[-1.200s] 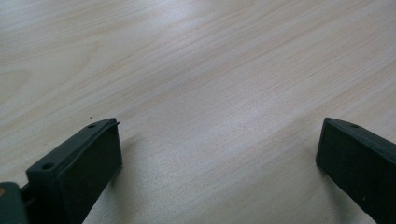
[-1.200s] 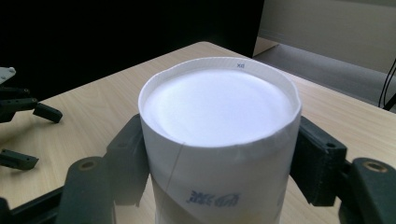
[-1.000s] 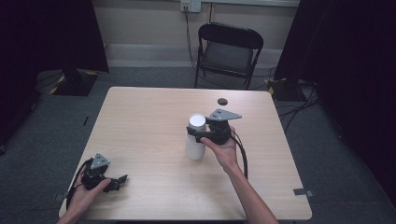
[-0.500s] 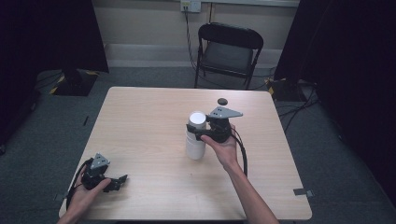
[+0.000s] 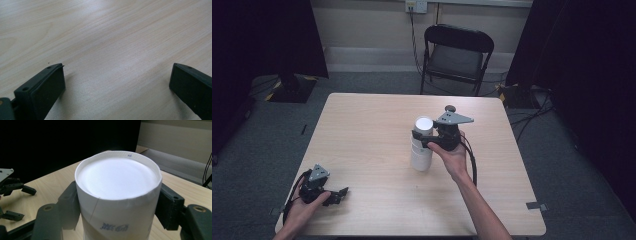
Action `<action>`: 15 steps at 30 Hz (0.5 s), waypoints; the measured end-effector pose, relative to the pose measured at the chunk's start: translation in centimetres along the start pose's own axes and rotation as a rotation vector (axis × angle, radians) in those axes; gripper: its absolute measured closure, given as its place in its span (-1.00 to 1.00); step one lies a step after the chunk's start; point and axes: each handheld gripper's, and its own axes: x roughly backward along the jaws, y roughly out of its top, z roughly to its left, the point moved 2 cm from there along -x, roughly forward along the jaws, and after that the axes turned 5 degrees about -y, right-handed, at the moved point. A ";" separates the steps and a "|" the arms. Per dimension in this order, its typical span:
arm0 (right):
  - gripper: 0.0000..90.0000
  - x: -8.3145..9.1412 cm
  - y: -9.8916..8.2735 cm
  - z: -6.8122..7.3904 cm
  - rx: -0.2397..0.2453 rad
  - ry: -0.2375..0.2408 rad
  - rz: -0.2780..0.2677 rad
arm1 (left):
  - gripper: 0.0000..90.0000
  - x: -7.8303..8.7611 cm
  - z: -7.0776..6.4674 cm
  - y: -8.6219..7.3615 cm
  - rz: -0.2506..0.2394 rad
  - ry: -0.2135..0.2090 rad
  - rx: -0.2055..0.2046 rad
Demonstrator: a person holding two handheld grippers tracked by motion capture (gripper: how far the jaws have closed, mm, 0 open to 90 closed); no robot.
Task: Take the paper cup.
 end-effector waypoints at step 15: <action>-0.28 0.9 1.6 0.3 0.000 -0.002 -0.038 | -1.00 0.0 0.0 0.0 0.000 0.001 0.000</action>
